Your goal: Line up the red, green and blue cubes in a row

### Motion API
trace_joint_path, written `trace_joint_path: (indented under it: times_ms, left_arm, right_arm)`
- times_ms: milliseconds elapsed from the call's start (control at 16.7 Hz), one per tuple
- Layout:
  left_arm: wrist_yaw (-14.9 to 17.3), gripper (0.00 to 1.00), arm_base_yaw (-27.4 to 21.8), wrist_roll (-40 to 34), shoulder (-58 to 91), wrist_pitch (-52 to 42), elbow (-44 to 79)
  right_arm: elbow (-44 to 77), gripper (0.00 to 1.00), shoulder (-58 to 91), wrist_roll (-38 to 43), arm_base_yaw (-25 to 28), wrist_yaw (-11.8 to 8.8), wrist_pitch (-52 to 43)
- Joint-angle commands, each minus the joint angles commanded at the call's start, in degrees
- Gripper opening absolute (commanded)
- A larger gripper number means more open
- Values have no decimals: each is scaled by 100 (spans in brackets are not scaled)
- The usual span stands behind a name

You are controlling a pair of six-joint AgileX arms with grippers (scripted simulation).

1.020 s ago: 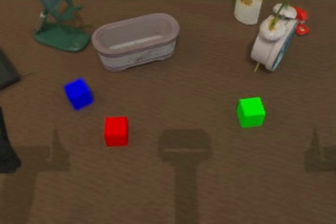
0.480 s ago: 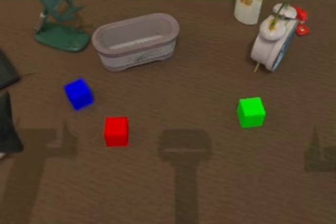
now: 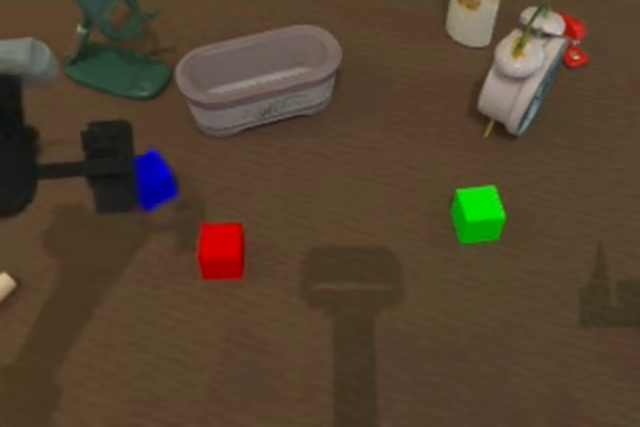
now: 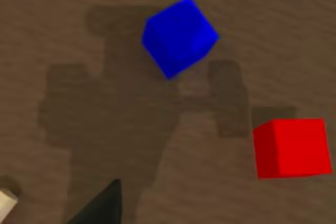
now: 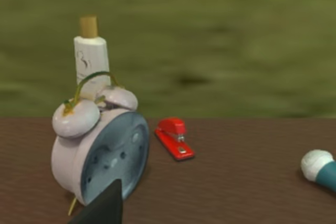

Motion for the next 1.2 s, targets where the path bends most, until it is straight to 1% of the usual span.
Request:
trace_joint_path:
  times_ms: [300,480,600,840,1200]
  left_arm:
    - [20,100,-630,-627,2909,-1504,1986]
    - [10,100,-913,-917,4218,-2121,2981]
    - [-4,100,-1049,-1060,4833,-2390,3493]
    - [-25,100,-1166,-1188,5362,-2596,3982]
    - [-23,100,-1143,-1174,5395,-2490,3905]
  right_arm:
    - [0,100,0,0,0,0,0]
    - [0,100,0,0,0,0,0]
    - [0,100,0,0,0,0,0]
    - [0,100,0,0,0,0,0]
    - [0,100,0,0,0,0,0]
